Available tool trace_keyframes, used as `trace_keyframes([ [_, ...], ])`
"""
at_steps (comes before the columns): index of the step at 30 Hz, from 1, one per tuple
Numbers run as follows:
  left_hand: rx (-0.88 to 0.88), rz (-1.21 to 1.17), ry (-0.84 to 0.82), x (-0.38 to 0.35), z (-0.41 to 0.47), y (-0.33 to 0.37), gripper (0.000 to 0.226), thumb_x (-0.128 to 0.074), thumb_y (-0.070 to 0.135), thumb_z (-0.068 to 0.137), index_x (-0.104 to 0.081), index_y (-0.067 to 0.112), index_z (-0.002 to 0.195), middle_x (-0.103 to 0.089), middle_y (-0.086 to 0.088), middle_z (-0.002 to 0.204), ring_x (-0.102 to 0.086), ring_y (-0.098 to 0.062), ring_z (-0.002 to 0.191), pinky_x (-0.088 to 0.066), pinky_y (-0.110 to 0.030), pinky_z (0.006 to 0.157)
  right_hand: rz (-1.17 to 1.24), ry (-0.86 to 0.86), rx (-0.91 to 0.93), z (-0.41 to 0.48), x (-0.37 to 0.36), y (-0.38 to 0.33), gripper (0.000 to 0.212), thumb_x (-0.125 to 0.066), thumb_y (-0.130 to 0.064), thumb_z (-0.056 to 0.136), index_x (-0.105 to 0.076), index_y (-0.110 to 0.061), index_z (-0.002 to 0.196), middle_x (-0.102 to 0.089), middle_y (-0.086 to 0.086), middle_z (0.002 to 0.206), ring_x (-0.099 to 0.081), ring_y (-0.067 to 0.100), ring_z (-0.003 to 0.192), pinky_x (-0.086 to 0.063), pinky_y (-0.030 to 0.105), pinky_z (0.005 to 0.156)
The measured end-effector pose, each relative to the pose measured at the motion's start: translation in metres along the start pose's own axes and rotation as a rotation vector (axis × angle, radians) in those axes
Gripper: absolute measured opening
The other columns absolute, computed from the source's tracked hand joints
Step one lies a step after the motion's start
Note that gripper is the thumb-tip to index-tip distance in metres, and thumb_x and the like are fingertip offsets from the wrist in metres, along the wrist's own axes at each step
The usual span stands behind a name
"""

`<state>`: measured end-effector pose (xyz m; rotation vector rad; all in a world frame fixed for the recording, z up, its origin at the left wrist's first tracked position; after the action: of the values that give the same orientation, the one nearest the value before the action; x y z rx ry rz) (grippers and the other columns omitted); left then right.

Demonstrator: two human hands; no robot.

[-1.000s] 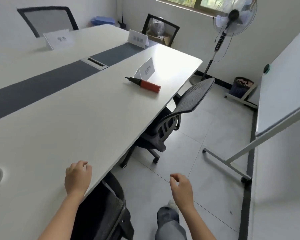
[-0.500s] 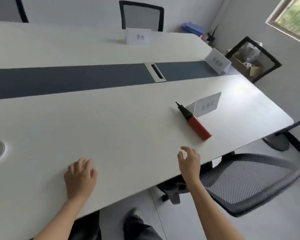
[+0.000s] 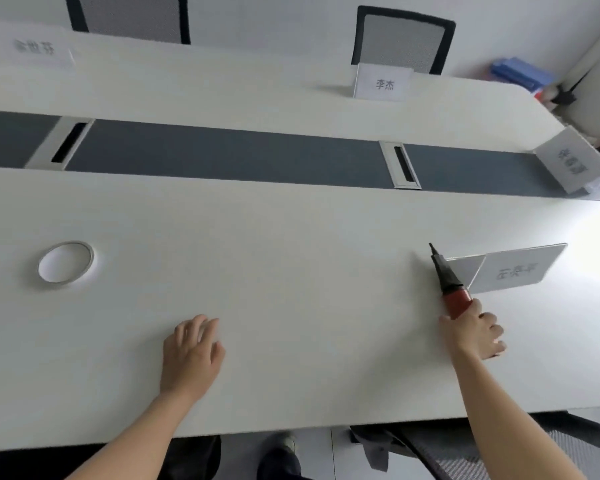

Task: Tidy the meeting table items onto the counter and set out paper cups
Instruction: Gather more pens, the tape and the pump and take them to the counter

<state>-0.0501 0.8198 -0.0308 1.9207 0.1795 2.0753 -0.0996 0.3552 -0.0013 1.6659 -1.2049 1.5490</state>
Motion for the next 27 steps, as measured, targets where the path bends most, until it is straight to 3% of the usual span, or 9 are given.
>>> trace_keyframes([
  [3, -0.007, 0.019, 0.022, 0.001, 0.002, 0.000, 0.032, -0.036, 0.028, 0.071, -0.050, 0.017, 0.098, -0.066, -0.013, 0.098, -0.039, -0.023, 0.092, -0.052, -0.045, 0.066, -0.095, -0.017, 0.117, -0.019, -0.012, -0.016, 0.049, -0.054, -0.022, 0.080, -0.038, -0.008, 0.124, -0.051, 0.023, 0.116, -0.046, 0.038, 0.110, -0.032, 0.045, 0.093],
  [6, -0.005, 0.014, 0.023, -0.001, 0.001, -0.001, 0.032, -0.037, 0.028, 0.070, -0.049, 0.018, 0.097, -0.066, -0.012, 0.096, -0.040, -0.022, 0.091, -0.052, -0.043, 0.065, -0.075, -0.029, 0.316, -0.053, -0.027, -0.056, 0.053, -0.057, -0.023, 0.081, -0.038, -0.010, 0.128, -0.053, 0.019, 0.116, -0.046, 0.036, 0.109, -0.037, 0.042, 0.086],
  [14, 0.012, -0.080, 0.095, 0.010, 0.016, -0.015, 0.024, -0.042, 0.025, 0.066, -0.057, 0.019, 0.083, -0.065, -0.005, 0.080, -0.042, -0.019, 0.080, -0.050, -0.033, 0.061, -0.005, -0.341, 0.690, -0.192, -0.082, -0.181, 0.045, -0.049, -0.029, 0.085, -0.034, -0.017, 0.127, -0.051, 0.005, 0.118, -0.045, 0.026, 0.111, -0.039, 0.036, 0.083],
  [17, 0.264, -0.126, 0.163, 0.036, 0.039, -0.058, 0.032, -0.040, 0.021, 0.069, -0.068, 0.007, 0.080, -0.068, -0.015, 0.085, -0.057, -0.032, 0.086, -0.050, -0.039, 0.064, -0.009, -0.376, 0.715, -0.212, -0.092, -0.198, 0.041, -0.047, -0.028, 0.086, -0.035, -0.016, 0.124, -0.050, 0.005, 0.118, -0.044, 0.026, 0.110, -0.040, 0.037, 0.083],
  [19, 0.468, -0.097, 0.172, 0.057, 0.053, -0.093, 0.032, -0.046, 0.013, 0.077, -0.065, -0.001, 0.098, -0.062, -0.024, 0.112, -0.055, -0.042, 0.105, -0.047, -0.048, 0.076, -0.011, -0.369, 0.709, -0.210, -0.094, -0.202, 0.042, -0.046, -0.030, 0.087, -0.034, -0.016, 0.124, -0.050, 0.005, 0.117, -0.045, 0.026, 0.109, -0.040, 0.037, 0.082],
  [22, 0.597, -0.017, 0.029, 0.067, 0.076, -0.145, 0.042, -0.049, 0.012, 0.086, -0.043, -0.001, 0.126, -0.042, -0.020, 0.136, -0.035, -0.035, 0.127, -0.039, -0.046, 0.090, -0.063, -0.296, 0.744, -0.206, -0.095, -0.203, 0.043, -0.045, -0.031, 0.088, -0.033, -0.017, 0.126, -0.050, 0.004, 0.116, -0.046, 0.025, 0.107, -0.040, 0.035, 0.081],
  [27, 0.608, 0.013, -0.217, 0.060, 0.088, -0.184, 0.044, -0.047, 0.018, 0.086, -0.035, 0.004, 0.125, -0.039, -0.014, 0.131, -0.032, -0.030, 0.128, -0.039, -0.043, 0.089, -0.111, -0.264, 0.773, -0.207, -0.096, -0.207, 0.042, -0.045, -0.031, 0.088, -0.032, -0.017, 0.126, -0.049, 0.004, 0.116, -0.046, 0.026, 0.108, -0.040, 0.035, 0.081],
])
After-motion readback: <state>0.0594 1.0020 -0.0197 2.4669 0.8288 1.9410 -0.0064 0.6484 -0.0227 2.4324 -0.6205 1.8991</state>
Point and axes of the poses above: each hand's wrist, its own z-axis towards the middle knuckle, its own x-axis out of the back of the hand, y = z × x, the point moved 7 cm from there along z, towards the middle knuckle
